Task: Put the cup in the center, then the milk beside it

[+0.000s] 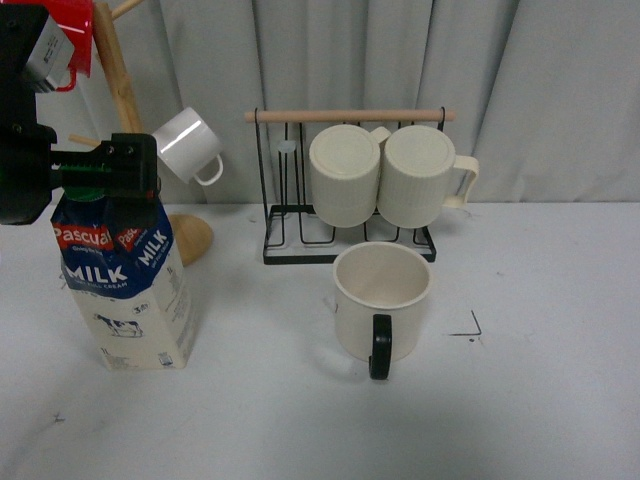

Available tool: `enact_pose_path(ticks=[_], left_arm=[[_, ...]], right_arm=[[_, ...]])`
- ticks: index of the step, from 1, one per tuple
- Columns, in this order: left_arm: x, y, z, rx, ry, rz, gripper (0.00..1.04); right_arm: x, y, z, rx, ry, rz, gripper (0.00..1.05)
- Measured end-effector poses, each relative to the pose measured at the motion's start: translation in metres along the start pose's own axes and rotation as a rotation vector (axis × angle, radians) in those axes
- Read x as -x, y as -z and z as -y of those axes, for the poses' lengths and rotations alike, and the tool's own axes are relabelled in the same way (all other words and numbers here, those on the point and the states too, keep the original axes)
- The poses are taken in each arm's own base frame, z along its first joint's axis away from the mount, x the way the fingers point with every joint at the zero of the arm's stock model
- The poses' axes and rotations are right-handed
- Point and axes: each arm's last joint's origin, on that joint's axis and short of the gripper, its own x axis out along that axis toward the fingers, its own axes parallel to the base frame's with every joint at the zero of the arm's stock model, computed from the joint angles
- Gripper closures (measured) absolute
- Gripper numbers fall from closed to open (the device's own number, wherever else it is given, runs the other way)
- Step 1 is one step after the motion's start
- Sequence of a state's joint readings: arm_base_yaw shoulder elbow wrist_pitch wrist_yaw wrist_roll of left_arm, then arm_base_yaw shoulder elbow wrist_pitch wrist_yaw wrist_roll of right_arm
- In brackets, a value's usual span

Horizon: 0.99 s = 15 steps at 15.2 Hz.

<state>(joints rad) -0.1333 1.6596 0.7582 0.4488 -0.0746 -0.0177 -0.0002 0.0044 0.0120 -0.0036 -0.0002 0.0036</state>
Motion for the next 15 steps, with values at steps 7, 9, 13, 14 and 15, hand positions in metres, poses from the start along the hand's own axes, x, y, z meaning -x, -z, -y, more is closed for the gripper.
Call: enact_pose_path(ticks=[7,9,13,14,15], left_arm=[[-0.022,0.029,0.009,-0.002,-0.002,-0.077,0.14],[-0.024,0.032,0.012,0.002,-0.012,-0.085,0.33],[-0.014,0.023,0.034,-0.012,0.004,-0.064,0.91],[-0.013,0.022,0.040,-0.019,0.012,-0.056,0.92],[-0.012,0.021,0.048,-0.022,0.024,-0.041,0.92]], right_arm=[[0.000,0.000,0.000,0.000,0.000,0.000,0.06],[0.000,0.000,0.000,0.000,0.000,0.000,0.06],[0.000,0.000,0.000,0.000,0.000,0.000,0.06],[0.000,0.000,0.000,0.000,0.000,0.000,0.06],[0.000,0.000,0.000,0.000,0.000,0.000,0.06]])
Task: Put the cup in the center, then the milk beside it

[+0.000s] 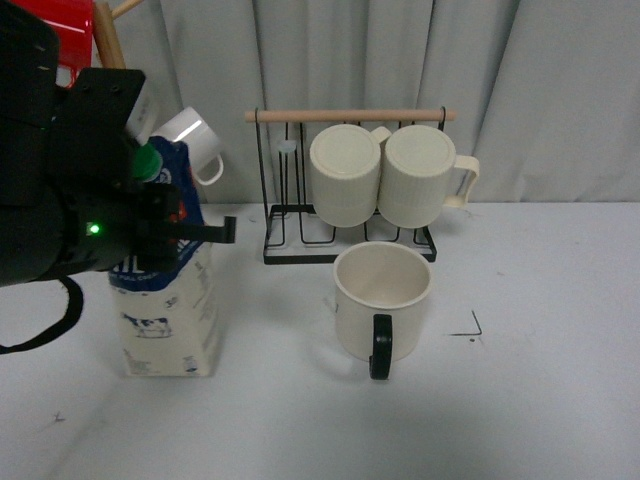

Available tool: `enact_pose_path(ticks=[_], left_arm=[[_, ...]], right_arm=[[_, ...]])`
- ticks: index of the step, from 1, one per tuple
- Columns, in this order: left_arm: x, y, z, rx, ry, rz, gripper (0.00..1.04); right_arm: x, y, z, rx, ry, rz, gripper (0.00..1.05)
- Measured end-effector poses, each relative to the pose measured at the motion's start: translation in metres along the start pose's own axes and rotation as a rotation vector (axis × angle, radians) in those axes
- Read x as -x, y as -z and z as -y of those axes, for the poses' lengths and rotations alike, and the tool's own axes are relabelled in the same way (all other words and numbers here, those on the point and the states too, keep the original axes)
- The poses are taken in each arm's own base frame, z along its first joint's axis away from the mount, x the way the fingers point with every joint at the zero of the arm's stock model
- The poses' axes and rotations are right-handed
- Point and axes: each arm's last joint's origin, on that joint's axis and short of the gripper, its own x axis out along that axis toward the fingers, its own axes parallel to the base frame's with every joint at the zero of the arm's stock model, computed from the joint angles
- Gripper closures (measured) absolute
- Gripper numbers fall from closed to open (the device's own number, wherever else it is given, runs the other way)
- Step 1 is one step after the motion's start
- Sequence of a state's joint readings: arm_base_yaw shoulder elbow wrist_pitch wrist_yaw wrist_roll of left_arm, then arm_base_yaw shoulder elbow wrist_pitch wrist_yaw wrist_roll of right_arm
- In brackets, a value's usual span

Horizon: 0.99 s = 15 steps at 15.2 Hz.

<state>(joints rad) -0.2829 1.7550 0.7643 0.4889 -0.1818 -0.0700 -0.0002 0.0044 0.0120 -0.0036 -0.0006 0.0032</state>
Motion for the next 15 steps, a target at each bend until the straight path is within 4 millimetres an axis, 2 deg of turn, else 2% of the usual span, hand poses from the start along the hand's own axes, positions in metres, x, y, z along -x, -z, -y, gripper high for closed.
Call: enact_pose_path(ticks=[5,7,10,15], left_arm=[[0.000,-0.020,0.038,0.006,0.054,0.126,0.93],[-0.006,-0.014,0.052,0.009,0.068,0.134,0.93],[-0.018,0.007,0.063,0.002,0.067,0.086,0.93],[-0.017,0.003,0.069,0.022,0.071,0.142,0.93]], right_arm=[[0.000,0.000,0.000,0.000,0.000,0.000,0.06],[0.000,0.000,0.000,0.000,0.000,0.000,0.06],[0.000,0.000,0.000,0.000,0.000,0.000,0.06],[0.000,0.000,0.000,0.000,0.000,0.000,0.06]])
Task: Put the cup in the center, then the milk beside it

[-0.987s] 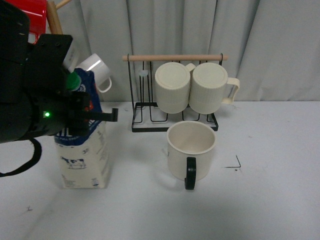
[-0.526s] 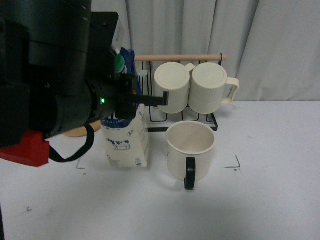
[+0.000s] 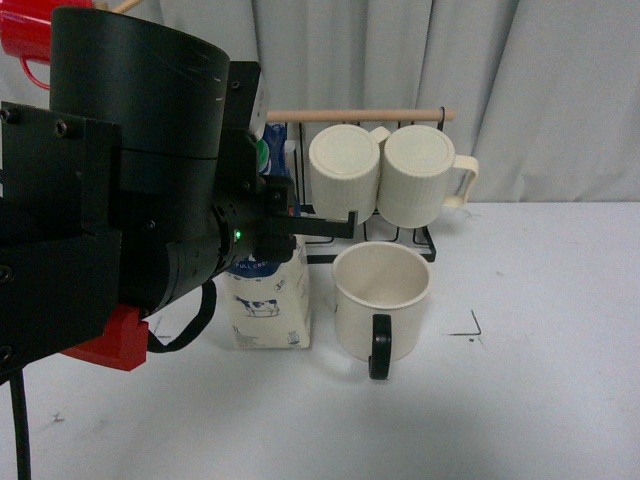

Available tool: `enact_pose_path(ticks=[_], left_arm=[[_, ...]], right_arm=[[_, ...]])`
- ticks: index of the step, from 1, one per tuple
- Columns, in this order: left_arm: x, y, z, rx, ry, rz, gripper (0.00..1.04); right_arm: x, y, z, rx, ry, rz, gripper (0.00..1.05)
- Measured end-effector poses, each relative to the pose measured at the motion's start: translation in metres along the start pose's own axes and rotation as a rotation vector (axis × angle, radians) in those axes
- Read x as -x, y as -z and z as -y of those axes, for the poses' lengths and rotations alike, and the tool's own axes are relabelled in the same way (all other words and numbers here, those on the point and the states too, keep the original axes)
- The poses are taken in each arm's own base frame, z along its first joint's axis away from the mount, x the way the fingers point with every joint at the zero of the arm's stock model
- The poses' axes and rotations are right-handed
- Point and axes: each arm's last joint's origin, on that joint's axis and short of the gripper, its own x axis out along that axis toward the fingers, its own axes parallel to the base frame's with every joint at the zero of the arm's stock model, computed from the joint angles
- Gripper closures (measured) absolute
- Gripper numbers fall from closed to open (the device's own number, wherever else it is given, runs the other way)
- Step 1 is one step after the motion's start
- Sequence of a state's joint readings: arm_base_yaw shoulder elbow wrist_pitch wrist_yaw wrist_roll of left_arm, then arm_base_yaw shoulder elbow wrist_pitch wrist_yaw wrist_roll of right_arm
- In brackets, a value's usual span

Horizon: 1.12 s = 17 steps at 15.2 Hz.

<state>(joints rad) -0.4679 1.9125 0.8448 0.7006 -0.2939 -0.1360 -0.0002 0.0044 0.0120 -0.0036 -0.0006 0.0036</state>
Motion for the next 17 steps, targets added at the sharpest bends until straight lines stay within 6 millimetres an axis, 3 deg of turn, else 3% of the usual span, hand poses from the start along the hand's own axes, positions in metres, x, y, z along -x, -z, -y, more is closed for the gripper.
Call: enact_pose_path(ticks=[5,8,10,11,12,15,17], left_arm=[[-0.003,0.012,0.011,0.037,0.017,-0.002,0.91],[0.001,0.006,0.016,0.073,0.058,0.012,0.60],[0.015,0.000,0.016,0.095,0.066,0.025,0.38],[0.036,-0.005,0.012,0.125,0.066,0.043,0.17],[0.082,-0.016,0.008,0.156,0.116,0.125,0.07],[0.123,-0.020,-0.005,0.101,0.068,0.202,0.09],[0.148,-0.017,-0.033,0.084,-0.104,0.358,0.29]], right_arm=[[0.000,0.000,0.000,0.000,0.000,0.000,0.06],[0.000,0.000,0.000,0.000,0.000,0.000,0.06],[0.000,0.000,0.000,0.000,0.000,0.000,0.06],[0.000,0.000,0.000,0.000,0.000,0.000,0.06],[0.000,0.000,0.000,0.000,0.000,0.000,0.06],[0.000,0.000,0.000,0.000,0.000,0.000,0.06],[0.000,0.000,0.000,0.000,0.000,0.000,0.06]])
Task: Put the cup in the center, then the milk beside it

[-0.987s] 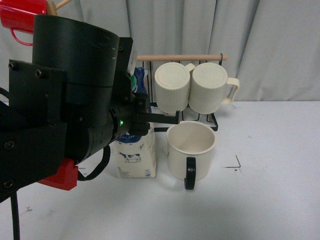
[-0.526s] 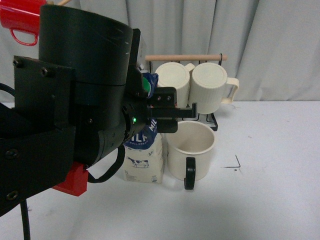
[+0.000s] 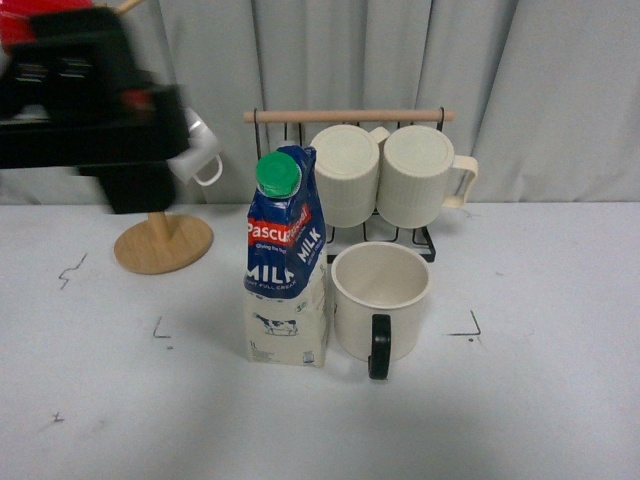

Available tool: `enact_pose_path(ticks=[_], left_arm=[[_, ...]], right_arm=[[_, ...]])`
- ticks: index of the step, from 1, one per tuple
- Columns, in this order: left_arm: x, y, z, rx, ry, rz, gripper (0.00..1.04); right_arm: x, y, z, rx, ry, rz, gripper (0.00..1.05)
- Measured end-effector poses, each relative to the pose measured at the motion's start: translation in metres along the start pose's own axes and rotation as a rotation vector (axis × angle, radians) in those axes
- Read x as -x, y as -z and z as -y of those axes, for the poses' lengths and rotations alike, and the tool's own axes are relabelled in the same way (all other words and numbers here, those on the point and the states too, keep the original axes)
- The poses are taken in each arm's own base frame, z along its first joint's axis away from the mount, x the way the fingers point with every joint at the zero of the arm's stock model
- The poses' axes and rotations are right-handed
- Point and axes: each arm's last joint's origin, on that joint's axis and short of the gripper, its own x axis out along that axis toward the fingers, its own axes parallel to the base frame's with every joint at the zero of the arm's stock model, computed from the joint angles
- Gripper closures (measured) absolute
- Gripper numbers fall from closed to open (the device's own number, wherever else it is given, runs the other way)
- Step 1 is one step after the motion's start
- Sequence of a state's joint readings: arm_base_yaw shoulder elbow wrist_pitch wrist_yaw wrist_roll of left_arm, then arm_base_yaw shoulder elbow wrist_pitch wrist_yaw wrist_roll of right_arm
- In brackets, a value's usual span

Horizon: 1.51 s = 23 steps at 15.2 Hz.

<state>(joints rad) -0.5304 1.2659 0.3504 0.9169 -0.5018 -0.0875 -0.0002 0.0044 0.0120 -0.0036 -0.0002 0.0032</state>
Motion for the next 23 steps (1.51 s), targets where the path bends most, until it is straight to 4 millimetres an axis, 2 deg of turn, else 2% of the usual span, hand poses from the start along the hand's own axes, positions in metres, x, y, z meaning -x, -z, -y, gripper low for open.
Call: enact_pose_path(ticks=[1,3,7,11,13,15,17,23], left_arm=[[0.008,0.001,-0.017,-0.027,-0.041,0.008,0.39],[0.020,0.010,-0.035,-0.065,-0.039,-0.019,0.56],[0.047,0.014,-0.069,-0.074,-0.035,-0.012,1.03],[0.062,0.019,-0.084,-0.068,-0.027,0.026,1.03],[0.069,0.028,-0.091,-0.076,-0.035,-0.033,1.03],[0.076,0.022,-0.094,-0.072,-0.026,0.006,1.03],[0.081,0.020,-0.106,-0.073,-0.054,0.003,1.03],[0.093,0.018,-0.104,-0.073,-0.027,0.016,1.03]], right_arm=[[0.000,0.000,0.000,0.000,0.000,0.000,0.06],[0.000,0.000,0.000,0.000,0.000,0.000,0.06],[0.000,0.000,0.000,0.000,0.000,0.000,0.06],[0.000,0.000,0.000,0.000,0.000,0.000,0.06],[0.000,0.000,0.000,0.000,0.000,0.000,0.06],[0.000,0.000,0.000,0.000,0.000,0.000,0.06],[0.000,0.000,0.000,0.000,0.000,0.000,0.06],[0.000,0.000,0.000,0.000,0.000,0.000,0.06]])
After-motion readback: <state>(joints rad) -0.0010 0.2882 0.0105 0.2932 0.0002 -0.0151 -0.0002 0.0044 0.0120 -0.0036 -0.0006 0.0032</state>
